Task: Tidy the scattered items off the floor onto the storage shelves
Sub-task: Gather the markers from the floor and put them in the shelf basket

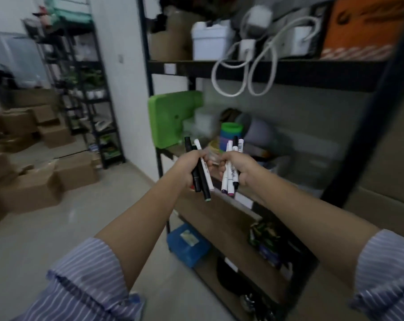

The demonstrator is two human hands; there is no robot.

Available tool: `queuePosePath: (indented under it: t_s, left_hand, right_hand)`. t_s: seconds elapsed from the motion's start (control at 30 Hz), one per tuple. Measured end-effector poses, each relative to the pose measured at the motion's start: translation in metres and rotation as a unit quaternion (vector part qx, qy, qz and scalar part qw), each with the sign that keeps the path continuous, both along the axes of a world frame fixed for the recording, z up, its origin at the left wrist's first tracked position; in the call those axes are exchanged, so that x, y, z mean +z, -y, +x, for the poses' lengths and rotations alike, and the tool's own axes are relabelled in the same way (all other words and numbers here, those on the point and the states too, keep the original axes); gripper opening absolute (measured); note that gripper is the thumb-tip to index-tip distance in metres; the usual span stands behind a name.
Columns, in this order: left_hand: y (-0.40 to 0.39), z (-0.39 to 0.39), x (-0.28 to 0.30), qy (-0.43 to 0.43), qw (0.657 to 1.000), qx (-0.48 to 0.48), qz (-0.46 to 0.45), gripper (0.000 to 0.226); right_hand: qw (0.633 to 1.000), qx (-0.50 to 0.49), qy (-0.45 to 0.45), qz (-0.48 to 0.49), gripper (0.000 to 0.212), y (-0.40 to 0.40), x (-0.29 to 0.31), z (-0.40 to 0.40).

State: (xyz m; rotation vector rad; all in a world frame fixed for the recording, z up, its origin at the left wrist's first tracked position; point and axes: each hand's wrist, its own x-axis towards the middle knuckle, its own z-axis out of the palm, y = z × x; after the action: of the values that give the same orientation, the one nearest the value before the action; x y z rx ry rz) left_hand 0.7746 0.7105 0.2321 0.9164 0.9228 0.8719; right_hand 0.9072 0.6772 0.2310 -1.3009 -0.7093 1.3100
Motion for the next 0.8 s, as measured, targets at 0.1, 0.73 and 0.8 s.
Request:
queuePosePath:
  t_s: [0.1, 0.73, 0.8]
  left_hand:
    - [-0.004, 0.068, 0.008, 0.002, 0.997, -0.078, 0.009, 0.026]
    - [-0.079, 0.295, 0.003, -0.137, 0.936, -0.322, 0.034, 0.022]
    - [-0.084, 0.308, -0.01, -0.137, 0.93, -0.338, 0.04, 0.021]
  right_hand:
    - [0.998, -0.067, 0.001, 0.015, 0.02, 0.014, 0.01, 0.054]
    - [0.883, -0.452, 0.09, -0.083, 0.021, -0.039, -0.016, 0.22]
    - [0.868, -0.47, 0.124, -0.099, 0.035, -0.04, -0.022, 0.223]
